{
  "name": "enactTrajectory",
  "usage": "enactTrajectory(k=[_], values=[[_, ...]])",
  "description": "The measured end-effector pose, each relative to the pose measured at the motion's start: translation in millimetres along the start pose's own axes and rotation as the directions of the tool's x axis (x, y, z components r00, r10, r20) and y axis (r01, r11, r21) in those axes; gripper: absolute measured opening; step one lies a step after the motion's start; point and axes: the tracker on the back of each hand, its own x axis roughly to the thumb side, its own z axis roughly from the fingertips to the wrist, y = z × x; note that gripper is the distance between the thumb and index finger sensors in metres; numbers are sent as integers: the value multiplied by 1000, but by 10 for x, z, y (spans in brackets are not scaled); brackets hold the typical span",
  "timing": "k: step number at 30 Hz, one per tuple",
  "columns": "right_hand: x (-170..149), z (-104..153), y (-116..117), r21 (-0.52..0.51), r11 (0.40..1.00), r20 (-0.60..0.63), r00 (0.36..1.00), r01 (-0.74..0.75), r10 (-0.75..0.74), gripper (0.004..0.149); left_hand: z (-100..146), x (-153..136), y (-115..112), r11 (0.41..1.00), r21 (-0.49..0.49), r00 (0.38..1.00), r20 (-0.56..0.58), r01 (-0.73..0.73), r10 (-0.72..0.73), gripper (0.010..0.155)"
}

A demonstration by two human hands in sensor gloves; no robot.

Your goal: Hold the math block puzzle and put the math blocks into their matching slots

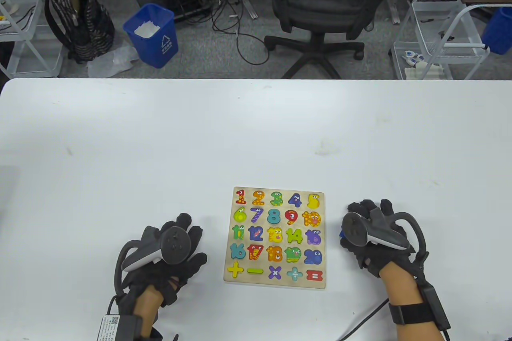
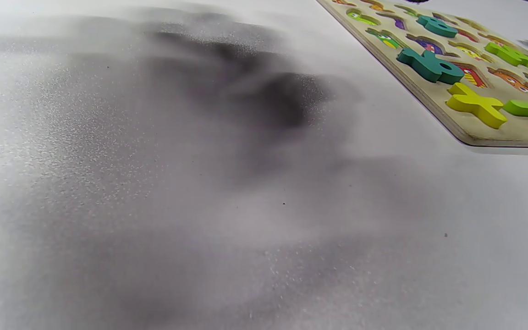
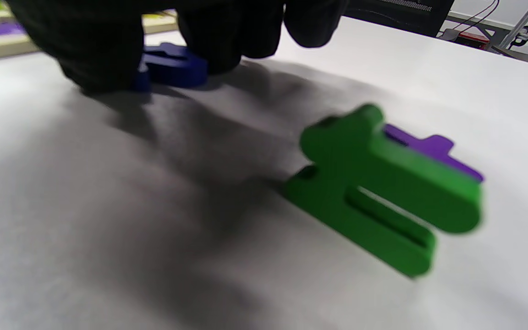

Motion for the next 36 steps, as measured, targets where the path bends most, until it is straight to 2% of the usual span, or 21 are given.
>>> enactTrajectory(k=[8, 13, 20, 25, 36], values=[[60, -13, -15, 0, 999, -38, 998, -54, 54, 69, -1, -1, -5, 1000, -5, 1000, -4, 0, 0, 73], [39, -8, -10, -36, 999, -6, 1000, -4, 4, 63, -1, -1, -10, 1000, -5, 1000, -1, -5, 5, 73], [17, -11, -14, -35, 998, 3, 999, 44, -44, 63, -3, -2, -13, 1000, -4, 1000, 2, -9, 9, 73], [73, 46, -115, -110, 991, 26, 997, 70, -67, 64, 2, -9, -8, 1000, 2, 1000, -2, -7, 7, 73], [376, 28, -262, -183, 981, 91, 994, 70, -54, 64, 20, -56, 6, 999, 27, 1000, -7, -17, 17, 73]])
